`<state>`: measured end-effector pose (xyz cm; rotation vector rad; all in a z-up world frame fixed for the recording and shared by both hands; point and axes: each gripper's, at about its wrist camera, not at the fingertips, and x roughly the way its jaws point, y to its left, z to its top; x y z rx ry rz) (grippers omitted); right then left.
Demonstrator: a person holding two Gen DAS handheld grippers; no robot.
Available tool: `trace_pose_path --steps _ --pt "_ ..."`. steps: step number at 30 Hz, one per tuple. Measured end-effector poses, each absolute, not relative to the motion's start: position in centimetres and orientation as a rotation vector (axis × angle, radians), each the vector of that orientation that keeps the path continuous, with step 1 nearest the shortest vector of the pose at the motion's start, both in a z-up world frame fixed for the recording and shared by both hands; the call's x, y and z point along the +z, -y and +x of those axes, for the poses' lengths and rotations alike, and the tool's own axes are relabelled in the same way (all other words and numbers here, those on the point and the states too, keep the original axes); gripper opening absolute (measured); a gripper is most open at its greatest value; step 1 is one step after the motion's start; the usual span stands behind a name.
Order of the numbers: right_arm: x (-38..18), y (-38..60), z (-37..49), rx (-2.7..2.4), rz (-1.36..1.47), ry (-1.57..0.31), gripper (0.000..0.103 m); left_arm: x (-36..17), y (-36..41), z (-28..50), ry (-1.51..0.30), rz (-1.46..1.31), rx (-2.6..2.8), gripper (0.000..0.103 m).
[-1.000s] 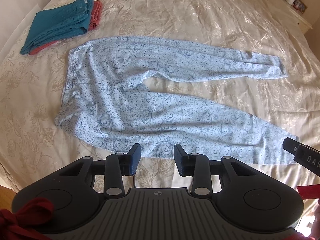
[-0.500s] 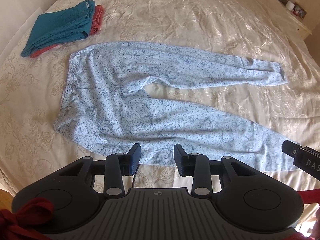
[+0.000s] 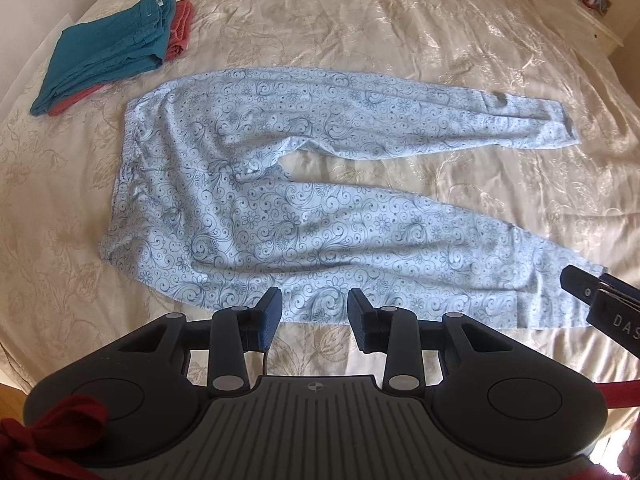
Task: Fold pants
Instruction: 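Move both tools over the light-blue patterned pants toward the leg hems, then close the right tool on the pant leg hem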
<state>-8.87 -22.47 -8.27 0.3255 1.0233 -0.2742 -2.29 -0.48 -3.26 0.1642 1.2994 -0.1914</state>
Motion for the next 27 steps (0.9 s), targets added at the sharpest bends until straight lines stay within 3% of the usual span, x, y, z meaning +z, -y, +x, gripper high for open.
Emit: trace_pose_path --steps 14,27 --pt "-13.2 30.7 -10.1 -0.415 0.34 -1.098 0.057 -5.9 3.7 -0.4 -1.328 0.223 -0.223 0.033" --pt "-12.9 36.1 2.9 -0.372 0.249 -1.005 0.057 -6.4 5.7 11.6 -1.261 0.189 -0.128 0.033"
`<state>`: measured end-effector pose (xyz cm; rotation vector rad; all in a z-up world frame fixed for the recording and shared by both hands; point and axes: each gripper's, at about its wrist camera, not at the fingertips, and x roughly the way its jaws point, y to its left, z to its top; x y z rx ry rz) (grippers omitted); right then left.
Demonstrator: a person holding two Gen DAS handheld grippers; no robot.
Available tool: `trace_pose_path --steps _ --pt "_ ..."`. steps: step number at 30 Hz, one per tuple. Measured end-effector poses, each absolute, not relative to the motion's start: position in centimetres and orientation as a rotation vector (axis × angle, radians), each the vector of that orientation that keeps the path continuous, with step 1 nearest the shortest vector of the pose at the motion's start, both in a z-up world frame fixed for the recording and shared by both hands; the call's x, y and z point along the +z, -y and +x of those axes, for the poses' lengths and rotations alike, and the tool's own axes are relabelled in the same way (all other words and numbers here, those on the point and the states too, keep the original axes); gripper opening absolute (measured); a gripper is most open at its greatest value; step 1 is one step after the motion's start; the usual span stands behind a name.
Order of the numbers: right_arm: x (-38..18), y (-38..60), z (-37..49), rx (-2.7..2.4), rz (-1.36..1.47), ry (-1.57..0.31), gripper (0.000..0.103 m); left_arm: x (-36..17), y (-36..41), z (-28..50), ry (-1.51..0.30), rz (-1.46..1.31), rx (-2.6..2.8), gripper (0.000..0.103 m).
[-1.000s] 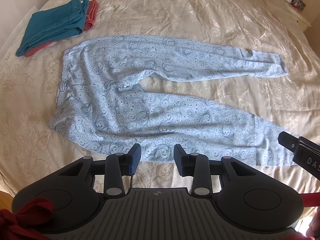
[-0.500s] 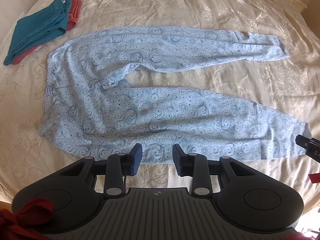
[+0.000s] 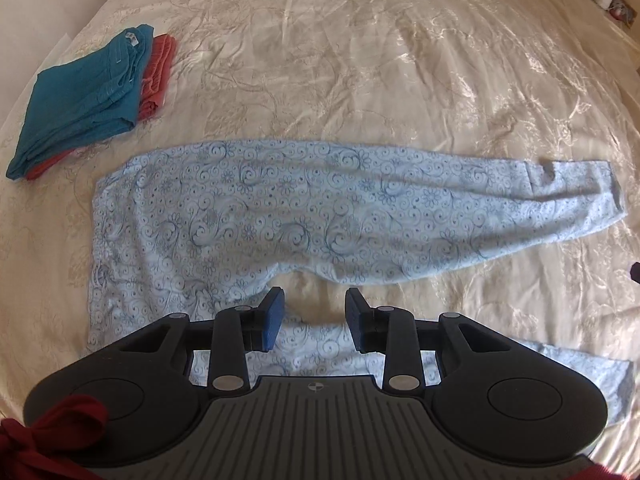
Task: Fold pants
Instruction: 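Close the right tool on the pant leg hem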
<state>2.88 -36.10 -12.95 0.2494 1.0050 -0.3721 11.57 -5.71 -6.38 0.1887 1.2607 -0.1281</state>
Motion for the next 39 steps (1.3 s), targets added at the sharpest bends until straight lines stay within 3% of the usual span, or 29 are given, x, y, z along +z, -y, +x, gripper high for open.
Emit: trace_pose_path --steps 16,26,27,29,30,31,39 --pt "-18.2 42.5 19.2 -0.517 0.343 -1.003 0.058 -8.1 6.2 20.9 -1.224 0.175 -0.063 0.033" --pt "-23.2 45.5 20.5 -0.629 0.543 -1.134 0.057 -11.0 5.3 21.7 -1.283 0.173 -0.052 0.033" --pt "-23.4 45.6 20.2 -0.623 0.539 -1.136 0.055 -11.1 5.2 21.7 -1.284 0.17 -0.051 0.033" --pt "-23.4 45.6 19.6 -0.605 0.515 -1.141 0.037 -11.2 5.1 21.6 -1.285 0.165 -0.052 0.033" --pt "-23.3 45.4 19.3 -0.578 0.516 -1.138 0.019 -11.2 5.0 21.5 -1.287 0.161 -0.052 0.033" --pt "-23.1 45.5 18.9 -0.568 0.523 -1.133 0.01 -11.2 5.0 21.5 -1.289 0.154 -0.053 0.033" --pt "-18.9 44.8 14.1 -0.553 0.517 -1.036 0.01 -11.1 4.0 22.8 -1.305 0.012 -0.088 0.033"
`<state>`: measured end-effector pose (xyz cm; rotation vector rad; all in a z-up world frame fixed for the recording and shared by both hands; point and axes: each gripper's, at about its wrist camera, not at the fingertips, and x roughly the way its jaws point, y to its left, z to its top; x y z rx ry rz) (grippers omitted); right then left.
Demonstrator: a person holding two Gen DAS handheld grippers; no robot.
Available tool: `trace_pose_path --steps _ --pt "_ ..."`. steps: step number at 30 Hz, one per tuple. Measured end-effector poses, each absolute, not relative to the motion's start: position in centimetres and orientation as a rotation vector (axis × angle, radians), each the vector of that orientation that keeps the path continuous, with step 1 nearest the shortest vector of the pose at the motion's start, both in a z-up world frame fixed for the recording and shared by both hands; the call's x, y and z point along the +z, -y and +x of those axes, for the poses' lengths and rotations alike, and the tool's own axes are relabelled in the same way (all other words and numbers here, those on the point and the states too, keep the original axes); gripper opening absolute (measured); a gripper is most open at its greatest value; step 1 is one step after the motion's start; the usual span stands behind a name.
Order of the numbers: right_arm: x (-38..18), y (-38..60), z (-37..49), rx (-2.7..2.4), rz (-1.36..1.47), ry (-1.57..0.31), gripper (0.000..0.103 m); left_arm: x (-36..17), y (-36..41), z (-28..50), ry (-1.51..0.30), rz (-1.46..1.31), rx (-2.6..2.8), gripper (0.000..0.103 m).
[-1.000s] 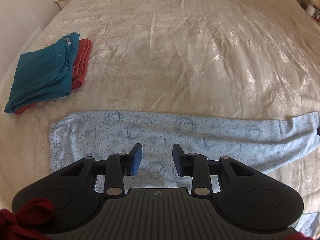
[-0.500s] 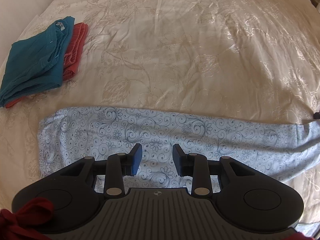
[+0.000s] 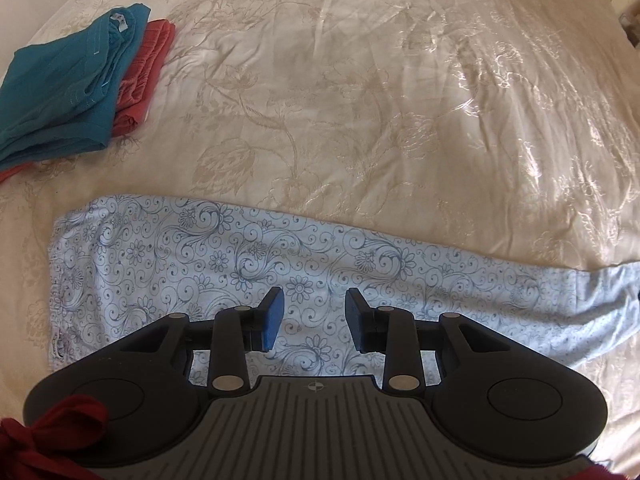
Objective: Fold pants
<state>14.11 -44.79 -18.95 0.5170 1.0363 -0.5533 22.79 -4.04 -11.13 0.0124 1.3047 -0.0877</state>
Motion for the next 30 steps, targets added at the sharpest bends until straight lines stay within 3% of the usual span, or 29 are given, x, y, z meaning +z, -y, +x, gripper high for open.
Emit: trace_pose_path --steps 9,12,13,15,27,30 --pt "-18.7 45.3 10.2 -0.554 0.573 -1.031 0.01 -12.9 4.3 27.0 -1.357 -0.148 -0.066 0.033" --pt "-19.1 45.9 10.4 -0.556 0.625 -1.008 0.027 -12.8 4.6 27.4 -1.333 -0.136 -0.066 0.033" --pt "-19.4 46.3 11.0 -0.556 0.656 -1.006 0.043 -12.7 4.8 27.3 -1.323 -0.12 -0.059 0.033" --pt "-19.9 46.9 12.2 -0.563 0.696 -0.977 0.059 -12.6 5.1 27.0 -1.314 -0.094 -0.052 0.033" --pt "-23.6 47.5 20.2 -0.691 0.701 -1.102 0.067 -13.3 4.2 26.2 -1.345 -0.075 -0.039 0.033" --pt "-24.2 47.3 20.5 -0.706 0.672 -1.142 0.061 -13.3 4.1 26.1 -1.347 -0.065 -0.033 0.033"
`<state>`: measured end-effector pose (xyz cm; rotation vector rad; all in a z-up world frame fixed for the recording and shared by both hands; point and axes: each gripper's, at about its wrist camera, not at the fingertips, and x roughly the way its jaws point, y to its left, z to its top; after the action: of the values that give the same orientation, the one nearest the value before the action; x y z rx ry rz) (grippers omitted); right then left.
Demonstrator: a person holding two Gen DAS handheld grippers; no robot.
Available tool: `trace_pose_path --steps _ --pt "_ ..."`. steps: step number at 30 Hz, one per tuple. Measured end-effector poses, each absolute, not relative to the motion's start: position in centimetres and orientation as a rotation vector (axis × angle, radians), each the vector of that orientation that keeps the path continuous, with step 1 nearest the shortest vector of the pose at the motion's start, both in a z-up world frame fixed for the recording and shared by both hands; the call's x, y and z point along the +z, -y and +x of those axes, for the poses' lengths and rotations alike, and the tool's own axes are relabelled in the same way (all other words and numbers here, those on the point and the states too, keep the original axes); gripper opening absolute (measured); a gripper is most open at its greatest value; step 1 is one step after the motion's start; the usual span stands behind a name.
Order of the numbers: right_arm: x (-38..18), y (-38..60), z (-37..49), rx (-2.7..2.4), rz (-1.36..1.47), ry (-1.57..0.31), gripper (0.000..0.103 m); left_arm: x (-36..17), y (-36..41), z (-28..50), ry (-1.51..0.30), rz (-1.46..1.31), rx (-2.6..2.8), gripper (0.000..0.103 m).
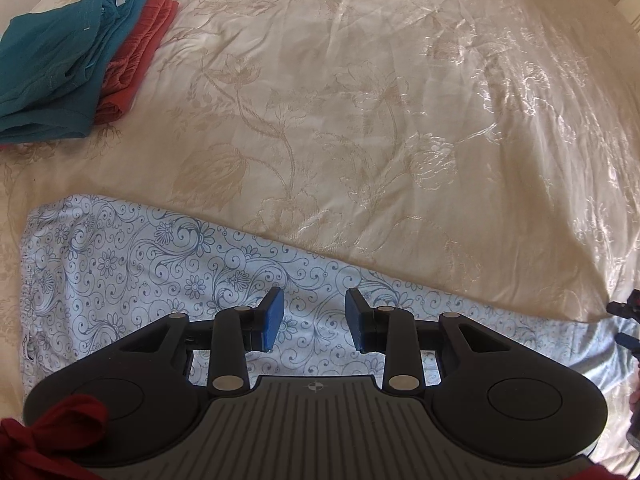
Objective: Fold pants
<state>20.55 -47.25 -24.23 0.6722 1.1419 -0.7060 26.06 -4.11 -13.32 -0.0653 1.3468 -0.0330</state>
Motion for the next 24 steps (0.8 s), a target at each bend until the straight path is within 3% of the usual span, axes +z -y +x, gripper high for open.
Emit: trace_pose_path --steps 3,5,9,17,18,19,20,21,24 --pt "-24.1 47.4 19.9 -0.657 0.685 -1.145 0.051 -13.2 4.0 25.9 -1.354 -0.07 -0.034 0.033" --pt "-23.7 47.9 19.3 -0.606 0.713 -1.143 0.05 -13.0 3.8 25.7 -1.351 -0.076 -0.039 0.033" --pt "-23.2 49.1 18.7 -0.62 0.746 -1.164 0.068 -13.0 4.0 25.4 -1.343 -0.071 -0.032 0.033" --pt "-24.3 47.9 20.9 -0.62 0.716 -1.22 0.066 -14.0 4.1 25.6 -1.364 -0.074 -0.033 0.033" --pt "-24.4 47.6 21.1 -0.622 0.691 -1.224 0.056 -14.1 4.0 25.7 -1.367 -0.077 -0.029 0.033" --pt "-24.5 47.2 21.0 -0.627 0.66 -1.232 0.032 -14.2 3.9 25.8 -1.369 -0.082 -0.027 0.033" --pt "-24.5 47.0 20.8 -0.623 0.649 -1.236 0.016 -14.3 3.8 25.9 -1.371 -0.091 -0.025 0.033" --pt "-24.4 46.8 20.5 -0.613 0.651 -1.23 0.009 -14.3 3.7 26.1 -1.374 -0.1 -0.023 0.033" --pt "-22.6 46.4 17.0 -0.581 0.679 -1.161 0.008 -14.5 3.3 26.6 -1.376 -0.14 -0.023 0.033"
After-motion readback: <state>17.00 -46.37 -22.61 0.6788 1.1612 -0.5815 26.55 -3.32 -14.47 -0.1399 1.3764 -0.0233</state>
